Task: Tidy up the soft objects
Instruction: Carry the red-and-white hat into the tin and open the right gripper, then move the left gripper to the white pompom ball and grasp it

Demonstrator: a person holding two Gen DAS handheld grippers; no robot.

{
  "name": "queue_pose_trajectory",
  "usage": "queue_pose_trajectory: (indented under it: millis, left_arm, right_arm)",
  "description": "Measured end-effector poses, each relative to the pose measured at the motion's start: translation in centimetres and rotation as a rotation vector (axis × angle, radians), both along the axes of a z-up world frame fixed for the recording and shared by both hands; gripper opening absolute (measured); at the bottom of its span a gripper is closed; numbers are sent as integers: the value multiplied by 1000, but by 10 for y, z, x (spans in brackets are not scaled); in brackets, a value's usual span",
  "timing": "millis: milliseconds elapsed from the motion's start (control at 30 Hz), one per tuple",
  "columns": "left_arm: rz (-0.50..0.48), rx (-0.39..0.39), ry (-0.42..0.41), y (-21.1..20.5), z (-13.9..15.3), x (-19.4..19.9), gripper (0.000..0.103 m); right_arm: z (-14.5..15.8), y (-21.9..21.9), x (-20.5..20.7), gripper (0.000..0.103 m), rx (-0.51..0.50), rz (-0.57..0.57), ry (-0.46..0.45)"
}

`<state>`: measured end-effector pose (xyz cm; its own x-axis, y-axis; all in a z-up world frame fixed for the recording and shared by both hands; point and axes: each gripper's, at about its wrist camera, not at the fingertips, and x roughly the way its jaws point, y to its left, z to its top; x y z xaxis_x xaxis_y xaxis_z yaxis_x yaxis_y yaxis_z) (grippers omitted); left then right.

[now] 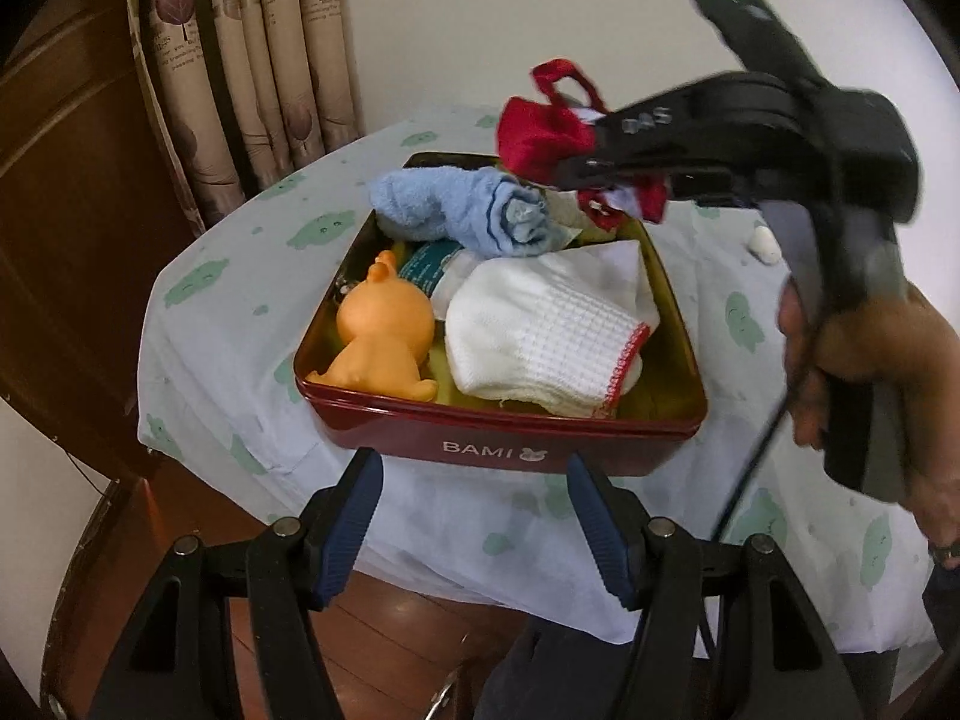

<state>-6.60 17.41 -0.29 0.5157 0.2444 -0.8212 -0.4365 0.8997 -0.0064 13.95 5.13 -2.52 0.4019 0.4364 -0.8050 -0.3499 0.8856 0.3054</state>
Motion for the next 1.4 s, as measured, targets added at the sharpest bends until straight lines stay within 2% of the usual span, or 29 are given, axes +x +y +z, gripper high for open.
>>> queue_pose_trajectory:
  millis: [367, 500, 600, 667, 733, 1000, 1100, 1200, 1300, 1400]
  left_arm:
    - [35, -1, 15, 5, -2, 0, 66]
    - [38, -10, 24, 6, -4, 1, 66]
    - [38, -14, 28, 6, -4, 1, 66]
    - [39, -11, 28, 6, -5, 0, 66]
    - [40, -12, 29, 7, -5, 1, 66]
    - [45, -26, 44, 10, -9, 2, 66]
    - [47, -25, 46, 11, -9, 2, 66]
    - [40, -20, 56, 9, -10, 3, 66]
    - [32, -4, 55, 5, -10, 2, 66]
    - [19, 22, 52, -1, -9, 2, 66]
  right_arm:
    - [-31, 29, 19, 28, -76, 45, 58]
    - [-30, 31, 17, 33, -107, 53, 35]
    - [-25, 29, 14, 50, -125, 51, 20]
    - [-22, 26, 11, 78, -133, 39, 15]
    - [-14, 21, 4, 87, -114, 32, -6]
    - [25, 8, -34, 91, -63, 45, -150]
    - [38, -11, -58, 99, -24, 31, -215]
    - [35, -46, -77, 100, -42, -40, -238]
    - [17, -99, -93, 100, -106, -165, -209]
    - [-4, -172, -113, 100, -208, -341, -169]
